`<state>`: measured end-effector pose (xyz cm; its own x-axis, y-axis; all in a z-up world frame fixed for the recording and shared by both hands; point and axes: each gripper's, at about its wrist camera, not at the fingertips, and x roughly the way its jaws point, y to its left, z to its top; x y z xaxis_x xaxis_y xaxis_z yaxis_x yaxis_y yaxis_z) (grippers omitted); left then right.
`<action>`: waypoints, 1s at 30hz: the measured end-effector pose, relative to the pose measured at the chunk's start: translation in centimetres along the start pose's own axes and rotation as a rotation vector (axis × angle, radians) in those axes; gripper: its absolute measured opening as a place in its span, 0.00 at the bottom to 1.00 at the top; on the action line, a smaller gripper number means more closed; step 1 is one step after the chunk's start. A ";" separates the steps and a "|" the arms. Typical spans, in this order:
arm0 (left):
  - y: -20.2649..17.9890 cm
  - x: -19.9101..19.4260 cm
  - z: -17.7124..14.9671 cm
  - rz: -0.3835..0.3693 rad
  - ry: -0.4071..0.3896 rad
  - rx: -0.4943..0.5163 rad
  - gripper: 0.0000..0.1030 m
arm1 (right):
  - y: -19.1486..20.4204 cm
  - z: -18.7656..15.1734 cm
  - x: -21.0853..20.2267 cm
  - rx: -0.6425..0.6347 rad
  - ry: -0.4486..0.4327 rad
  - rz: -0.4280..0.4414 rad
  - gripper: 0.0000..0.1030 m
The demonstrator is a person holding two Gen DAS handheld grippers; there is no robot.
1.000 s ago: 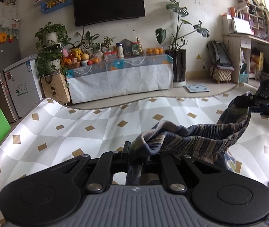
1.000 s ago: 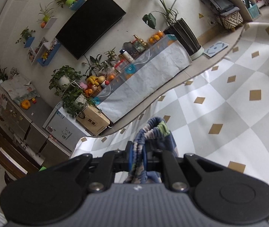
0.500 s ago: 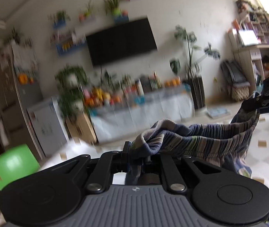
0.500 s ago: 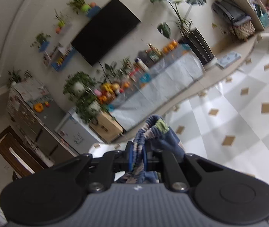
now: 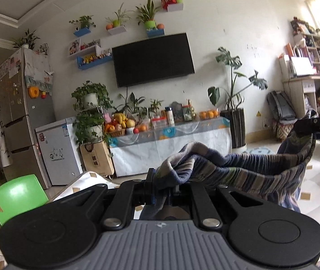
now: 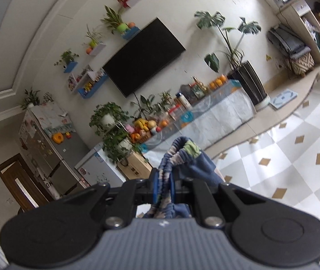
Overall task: Fold clothes
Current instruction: 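Hold the blue pants raised with both tools, letting the legs hang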
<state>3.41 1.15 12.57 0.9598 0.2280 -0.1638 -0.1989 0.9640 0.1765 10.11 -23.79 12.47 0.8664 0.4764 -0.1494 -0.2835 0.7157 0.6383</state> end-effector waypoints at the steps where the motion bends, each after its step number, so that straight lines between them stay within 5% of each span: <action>1: 0.1 -0.6 0.3 -0.001 -0.007 -0.008 0.09 | 0.3 0.0 -0.6 0.001 -0.011 0.002 0.09; 14: 2.2 -10.0 3.4 -0.006 -0.060 -0.065 0.09 | 4.8 -1.0 -11.5 0.038 -0.124 0.014 0.09; 30: 5.7 -18.7 8.6 0.002 -0.206 -0.120 0.09 | 13.5 2.0 -21.0 -0.079 -0.221 0.057 0.09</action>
<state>-14.00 1.21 24.98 0.9772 0.2085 0.0398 -0.2106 0.9758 0.0584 -11.12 -25.18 25.68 0.9145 0.4000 0.0601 -0.3585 0.7329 0.5782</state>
